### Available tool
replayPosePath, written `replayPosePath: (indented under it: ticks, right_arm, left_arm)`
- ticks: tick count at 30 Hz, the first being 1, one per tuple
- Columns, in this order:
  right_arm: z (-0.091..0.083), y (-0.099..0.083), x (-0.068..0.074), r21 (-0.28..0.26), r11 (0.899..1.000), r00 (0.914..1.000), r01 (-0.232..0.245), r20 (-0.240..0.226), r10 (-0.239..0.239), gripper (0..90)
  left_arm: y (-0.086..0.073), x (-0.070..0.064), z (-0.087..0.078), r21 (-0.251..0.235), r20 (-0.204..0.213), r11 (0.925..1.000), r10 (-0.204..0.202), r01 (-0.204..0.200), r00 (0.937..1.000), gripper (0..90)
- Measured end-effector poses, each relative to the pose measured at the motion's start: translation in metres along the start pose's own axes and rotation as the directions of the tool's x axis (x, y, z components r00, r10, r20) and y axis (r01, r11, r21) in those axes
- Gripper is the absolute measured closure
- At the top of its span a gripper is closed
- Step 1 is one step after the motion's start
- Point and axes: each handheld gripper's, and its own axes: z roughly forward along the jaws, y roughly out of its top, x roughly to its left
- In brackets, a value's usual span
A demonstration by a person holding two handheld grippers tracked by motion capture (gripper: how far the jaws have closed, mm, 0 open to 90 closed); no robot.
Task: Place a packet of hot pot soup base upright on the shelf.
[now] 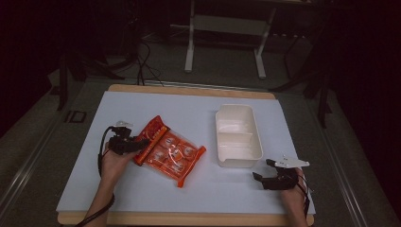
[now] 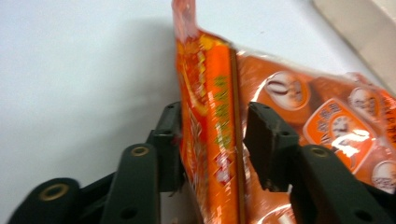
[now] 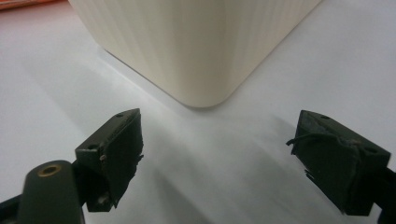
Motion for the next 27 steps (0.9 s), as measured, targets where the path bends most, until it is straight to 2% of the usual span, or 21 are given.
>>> replayPosePath:
  ticks: [4,6,7,8,11,15,19,27]
  right_arm:
    - [0.0,0.0,0.0,0.0,1.0,1.0,0.001,-0.001,-0.001,15.6]
    - [0.0,0.0,0.0,0.0,1.0,1.0,0.001,-0.003,-0.001,15.7]
    - [0.0,0.0,0.0,0.0,1.0,1.0,0.001,-0.003,-0.001,15.7]
    - [0.0,0.0,0.0,0.0,1.0,1.0,0.002,-0.004,-0.002,15.7]
    - [0.0,0.0,0.0,0.001,1.0,1.0,0.002,-0.005,-0.002,15.6]
    - [0.0,0.0,0.0,0.0,1.0,1.0,0.002,-0.006,-0.002,15.7]
    - [0.0,0.0,0.0,0.0,1.0,0.9999,0.005,-0.009,-0.005,15.7]
    - [0.0,0.0,0.0,0.001,1.0,0.9999,0.005,-0.012,-0.005,15.7]
  left_arm:
    - [0.012,-0.009,0.005,0.025,-0.008,0.9986,0.047,-0.047,0.9988,68.1]
    - [0.017,-0.011,0.008,0.043,0.002,0.9962,0.076,-0.076,0.9971,77.0]
    - [0.017,-0.011,0.008,0.043,0.002,0.9962,0.076,-0.076,0.9971,77.9]
    - [0.025,-0.013,0.011,0.061,-0.009,0.9943,0.088,-0.087,0.9961,78.7]
    - [0.03,-0.013,0.013,0.069,-0.014,0.9936,0.09,-0.089,0.9958,79.0]
    - [0.041,-0.012,0.02,0.108,-0.02,0.9903,0.09,-0.088,0.9957,79.2]
    - [0.049,-0.01,0.031,0.164,-0.011,0.9815,0.102,-0.099,0.9947,80.5]
    - [0.059,-0.004,0.049,0.219,-0.004,0.9722,0.085,-0.082,0.9964,80.1]
